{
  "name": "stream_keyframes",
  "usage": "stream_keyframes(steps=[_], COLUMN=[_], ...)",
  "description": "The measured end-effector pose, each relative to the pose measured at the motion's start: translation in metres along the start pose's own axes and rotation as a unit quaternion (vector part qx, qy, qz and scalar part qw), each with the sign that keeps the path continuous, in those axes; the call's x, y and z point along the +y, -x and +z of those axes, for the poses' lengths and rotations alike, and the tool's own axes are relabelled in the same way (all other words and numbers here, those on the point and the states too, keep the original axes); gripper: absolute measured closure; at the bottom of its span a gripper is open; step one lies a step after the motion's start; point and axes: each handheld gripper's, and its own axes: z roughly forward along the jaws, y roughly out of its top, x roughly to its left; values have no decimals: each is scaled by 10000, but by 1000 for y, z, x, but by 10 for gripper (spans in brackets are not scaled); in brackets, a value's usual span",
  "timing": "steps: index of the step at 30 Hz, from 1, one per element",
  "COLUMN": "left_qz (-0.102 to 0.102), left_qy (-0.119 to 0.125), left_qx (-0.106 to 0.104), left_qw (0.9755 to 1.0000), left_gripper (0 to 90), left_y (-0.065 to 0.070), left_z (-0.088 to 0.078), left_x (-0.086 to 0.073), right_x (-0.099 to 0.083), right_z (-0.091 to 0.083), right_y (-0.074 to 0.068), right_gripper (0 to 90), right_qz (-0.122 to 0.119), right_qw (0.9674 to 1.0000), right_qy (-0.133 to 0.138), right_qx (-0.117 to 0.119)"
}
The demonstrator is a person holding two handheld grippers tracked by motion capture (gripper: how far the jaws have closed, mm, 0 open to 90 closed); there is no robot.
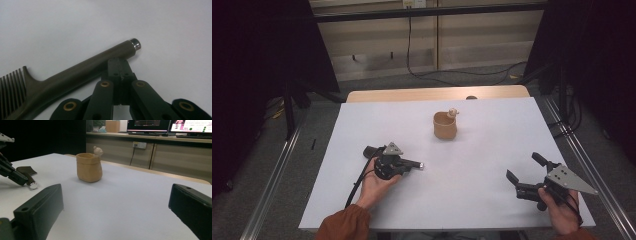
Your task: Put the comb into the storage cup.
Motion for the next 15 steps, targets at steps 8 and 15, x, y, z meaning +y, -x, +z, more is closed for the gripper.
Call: stream_keyframes(steps=[8, 15], left_qz=[3, 122], left_qy=[31, 20], left_qx=[-104, -239], left_qw=[9999, 9996], left_gripper=[900, 900], left_y=[4, 13], left_z=[1, 10], left_x=[5, 12], right_x=[0, 0], right_z=[0, 0], right_y=[0, 0], right_gripper=[0, 0], right_qz=[4, 4], right_qw=[10000, 10000], right_qy=[2, 11], right_qx=[-2, 4])
